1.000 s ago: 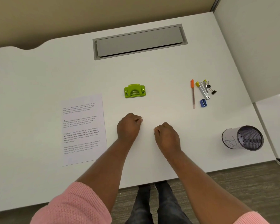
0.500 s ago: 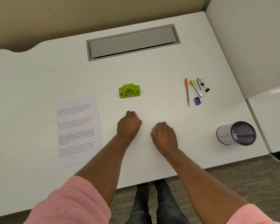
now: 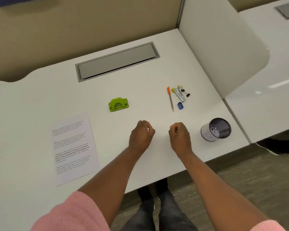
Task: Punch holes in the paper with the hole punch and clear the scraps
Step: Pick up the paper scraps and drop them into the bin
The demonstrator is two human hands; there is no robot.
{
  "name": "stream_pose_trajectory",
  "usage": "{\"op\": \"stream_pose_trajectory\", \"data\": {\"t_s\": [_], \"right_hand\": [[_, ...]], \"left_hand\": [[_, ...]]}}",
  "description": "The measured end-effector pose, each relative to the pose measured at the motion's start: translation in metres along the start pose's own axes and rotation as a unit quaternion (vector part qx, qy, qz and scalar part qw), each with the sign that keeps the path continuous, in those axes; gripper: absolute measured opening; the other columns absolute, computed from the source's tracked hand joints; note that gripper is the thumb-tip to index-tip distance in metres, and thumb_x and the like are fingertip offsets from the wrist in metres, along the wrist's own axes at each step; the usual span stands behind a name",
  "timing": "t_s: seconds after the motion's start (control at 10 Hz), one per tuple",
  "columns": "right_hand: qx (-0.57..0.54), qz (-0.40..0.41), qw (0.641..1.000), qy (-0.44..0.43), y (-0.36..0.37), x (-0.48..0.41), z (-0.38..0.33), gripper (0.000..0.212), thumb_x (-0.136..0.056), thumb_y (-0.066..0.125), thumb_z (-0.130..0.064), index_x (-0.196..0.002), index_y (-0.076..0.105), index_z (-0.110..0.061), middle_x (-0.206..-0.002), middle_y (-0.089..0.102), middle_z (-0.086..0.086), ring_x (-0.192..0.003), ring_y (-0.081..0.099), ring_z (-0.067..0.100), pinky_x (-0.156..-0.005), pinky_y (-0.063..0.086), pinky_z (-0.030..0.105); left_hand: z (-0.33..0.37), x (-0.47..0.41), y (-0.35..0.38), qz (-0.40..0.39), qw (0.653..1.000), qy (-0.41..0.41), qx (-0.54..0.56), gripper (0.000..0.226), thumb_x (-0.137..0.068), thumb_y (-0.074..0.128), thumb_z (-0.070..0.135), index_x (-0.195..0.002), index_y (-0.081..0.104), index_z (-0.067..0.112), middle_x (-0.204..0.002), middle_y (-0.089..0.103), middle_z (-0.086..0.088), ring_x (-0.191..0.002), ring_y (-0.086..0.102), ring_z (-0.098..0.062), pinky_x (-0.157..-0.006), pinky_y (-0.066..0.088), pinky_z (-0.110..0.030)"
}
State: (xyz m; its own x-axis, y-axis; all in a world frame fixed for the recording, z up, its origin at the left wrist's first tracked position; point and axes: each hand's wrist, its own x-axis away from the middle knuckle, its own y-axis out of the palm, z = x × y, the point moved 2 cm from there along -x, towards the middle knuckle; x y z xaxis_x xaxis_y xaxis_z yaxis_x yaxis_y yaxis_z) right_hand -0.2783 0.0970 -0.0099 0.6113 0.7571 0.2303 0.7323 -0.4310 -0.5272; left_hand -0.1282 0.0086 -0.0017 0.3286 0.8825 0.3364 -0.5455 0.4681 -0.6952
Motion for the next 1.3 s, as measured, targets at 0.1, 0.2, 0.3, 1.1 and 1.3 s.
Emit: {"op": "stream_pose_trajectory", "data": {"t_s": [0.1,0.2,0.3,1.1,1.3], "right_hand": [[0.004,0.028,1.0,-0.002,-0.026,-0.001,0.0,0.008,-0.097,0.05,-0.012,-0.09,0.054,-0.014,-0.091,0.06,0.0,-0.08,0.057,0.014,-0.065,0.045,0.023],[0.018,0.079,0.997,-0.002,-0.072,-0.003,0.005,0.006,-0.099,0.052,-0.015,-0.093,0.054,-0.016,-0.093,0.06,0.0,-0.081,0.058,0.016,-0.065,0.048,0.023],[0.027,0.11,0.994,0.003,-0.104,-0.005,0.008,0.006,-0.101,0.052,-0.016,-0.095,0.055,-0.017,-0.091,0.061,-0.001,-0.08,0.059,0.014,-0.062,0.046,0.016],[0.27,0.124,0.955,-0.019,-0.177,-0.021,0.03,0.021,-0.095,0.056,-0.016,-0.107,0.074,-0.014,-0.091,0.076,0.005,-0.083,0.069,0.026,-0.077,0.051,0.038],[0.332,0.131,0.932,-0.063,-0.168,-0.016,0.026,0.034,-0.088,0.064,-0.029,-0.121,0.067,-0.02,-0.122,0.067,0.001,-0.111,0.06,0.02,-0.096,0.041,0.039]], "left_hand": [[0.036,0.002,0.016,-0.022,0.999,0.045,0.0,0.011,-0.089,0.05,0.032,-0.087,0.054,0.023,-0.099,0.058,0.003,-0.083,0.061,-0.023,-0.078,0.052,-0.039],[0.096,0.005,0.044,-0.059,0.991,0.117,-0.006,0.011,-0.091,0.051,0.032,-0.089,0.055,0.022,-0.099,0.059,0.004,-0.083,0.061,-0.021,-0.076,0.052,-0.038],[0.132,0.004,0.064,-0.085,0.983,0.162,-0.006,0.012,-0.092,0.051,0.033,-0.09,0.056,0.022,-0.099,0.06,0.004,-0.084,0.061,-0.021,-0.076,0.052,-0.038],[0.188,-0.009,0.113,-0.046,0.943,0.302,-0.133,0.023,-0.088,0.058,0.034,-0.092,0.078,0.024,-0.086,0.067,0.003,-0.083,0.061,-0.021,-0.076,0.042,-0.039],[0.173,-0.009,0.104,-0.005,0.939,0.321,-0.126,0.029,-0.079,0.07,0.044,-0.1,0.068,0.025,-0.105,0.065,0.005,-0.104,0.059,-0.019,-0.089,0.038,-0.04]]}}
